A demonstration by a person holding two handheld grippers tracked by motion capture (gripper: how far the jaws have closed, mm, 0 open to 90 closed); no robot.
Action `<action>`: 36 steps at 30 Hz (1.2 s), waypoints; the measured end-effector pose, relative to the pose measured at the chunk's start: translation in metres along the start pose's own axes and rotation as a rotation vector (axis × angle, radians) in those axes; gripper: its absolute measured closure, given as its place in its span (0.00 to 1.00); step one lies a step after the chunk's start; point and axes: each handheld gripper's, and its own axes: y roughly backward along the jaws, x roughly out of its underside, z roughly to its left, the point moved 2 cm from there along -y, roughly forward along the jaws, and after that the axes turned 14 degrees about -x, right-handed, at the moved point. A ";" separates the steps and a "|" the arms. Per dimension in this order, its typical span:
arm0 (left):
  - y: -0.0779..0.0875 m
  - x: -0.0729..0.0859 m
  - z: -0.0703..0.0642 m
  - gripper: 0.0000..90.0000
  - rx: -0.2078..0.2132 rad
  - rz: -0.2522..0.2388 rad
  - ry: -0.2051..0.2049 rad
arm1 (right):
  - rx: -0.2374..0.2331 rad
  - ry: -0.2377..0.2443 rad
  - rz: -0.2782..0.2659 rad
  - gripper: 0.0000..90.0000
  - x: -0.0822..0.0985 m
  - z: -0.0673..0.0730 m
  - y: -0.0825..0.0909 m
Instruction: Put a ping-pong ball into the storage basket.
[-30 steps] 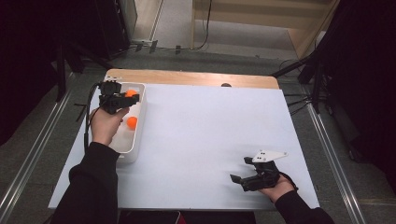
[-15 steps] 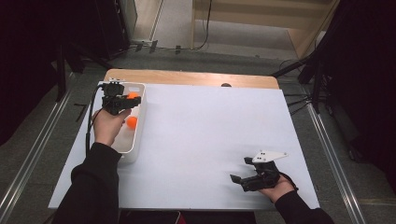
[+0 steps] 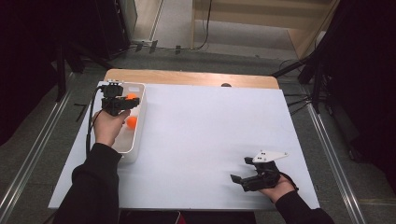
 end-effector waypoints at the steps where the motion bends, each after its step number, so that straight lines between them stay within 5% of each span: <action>1: 0.000 0.000 0.000 0.56 -0.002 -0.001 -0.001 | 0.001 -0.001 0.000 0.08 0.000 0.000 0.000; 10: 0.009 -0.006 0.003 0.38 0.062 -0.025 0.048 | 0.000 0.001 0.000 0.08 0.000 0.000 0.000; 27: 0.049 -0.020 -0.019 0.35 0.204 -0.063 -0.039 | -0.002 -0.002 -0.001 0.08 0.000 0.000 0.001; 36: 0.061 -0.018 -0.032 0.31 0.327 -0.062 -0.091 | -0.003 0.004 -0.005 0.08 0.000 0.000 0.001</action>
